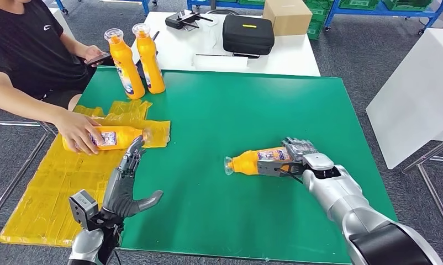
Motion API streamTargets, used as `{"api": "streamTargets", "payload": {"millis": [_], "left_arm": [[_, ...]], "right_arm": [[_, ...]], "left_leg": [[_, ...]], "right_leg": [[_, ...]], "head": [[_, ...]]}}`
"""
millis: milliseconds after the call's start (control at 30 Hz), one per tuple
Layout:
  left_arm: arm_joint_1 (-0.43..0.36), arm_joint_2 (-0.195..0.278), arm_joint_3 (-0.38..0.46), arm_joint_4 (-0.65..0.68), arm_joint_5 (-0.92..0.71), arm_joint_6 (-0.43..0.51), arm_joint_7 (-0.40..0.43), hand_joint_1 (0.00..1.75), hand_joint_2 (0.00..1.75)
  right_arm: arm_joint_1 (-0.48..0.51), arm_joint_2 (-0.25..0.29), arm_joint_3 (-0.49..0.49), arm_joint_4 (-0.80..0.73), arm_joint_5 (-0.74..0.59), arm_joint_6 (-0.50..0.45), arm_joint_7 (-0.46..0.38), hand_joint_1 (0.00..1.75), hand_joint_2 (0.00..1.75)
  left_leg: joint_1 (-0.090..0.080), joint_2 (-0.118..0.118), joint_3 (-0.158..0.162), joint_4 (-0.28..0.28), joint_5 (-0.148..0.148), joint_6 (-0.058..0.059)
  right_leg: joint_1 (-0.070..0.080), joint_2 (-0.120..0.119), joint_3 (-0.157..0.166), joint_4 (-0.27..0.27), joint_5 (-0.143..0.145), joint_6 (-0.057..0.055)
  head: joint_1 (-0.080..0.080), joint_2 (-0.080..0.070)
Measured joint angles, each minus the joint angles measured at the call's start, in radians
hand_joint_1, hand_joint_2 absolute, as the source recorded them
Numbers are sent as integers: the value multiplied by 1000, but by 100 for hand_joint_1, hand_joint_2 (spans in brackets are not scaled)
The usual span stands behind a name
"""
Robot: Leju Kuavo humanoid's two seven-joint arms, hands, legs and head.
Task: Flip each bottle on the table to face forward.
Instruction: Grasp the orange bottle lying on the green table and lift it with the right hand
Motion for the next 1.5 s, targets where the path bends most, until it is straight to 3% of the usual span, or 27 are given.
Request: {"api": "streamTargets", "payload": {"millis": [500,700,800,933,1133,1267,1500], "left_arm": [[-50,-5,-15,43,50,-21,6,0,175],[-8,-18,-10,21,121,-31,45,0,175],[54,-48,7,-29,274,-83,97,0,175],[145,-120,35,-97,464,-126,164,0,175],[226,-203,35,-163,391,18,159,0,175],[232,-224,10,-177,347,50,152,0,175],[233,-234,-19,-186,312,61,148,0,175]], "right_arm": [[3,3,19,25,-16,21,-9,175,175],[44,18,-56,-2,-187,-111,-54,175,175],[126,27,-154,-129,-371,-122,-151,175,175],[334,73,-266,-458,-578,-49,-200,175,175],[610,157,-261,-880,-658,-58,-231,175,175],[665,181,-210,-990,-640,-69,-228,175,175],[687,194,-160,-1045,-631,-78,-224,175,175]], "left_leg": [[1,1,9,0,0,0],[1,2,10,-1,-3,-3],[1,3,9,0,-3,-4],[1,-1,1,0,-2,-3],[1,-6,-15,0,-1,-3],[1,-4,-16,0,-2,-3],[0,-4,-17,0,-2,-3]], "right_leg": [[0,0,9,-1,0,0],[1,3,11,-1,0,0],[1,6,10,-1,0,0],[1,2,9,-1,0,0],[2,-3,-1,0,-1,0],[2,-3,-8,0,-1,-1],[1,-3,-13,0,-2,-1]], "head": [[0,0],[0,0],[0,0],[0,0],[-1,0],[0,0],[0,0]]}}
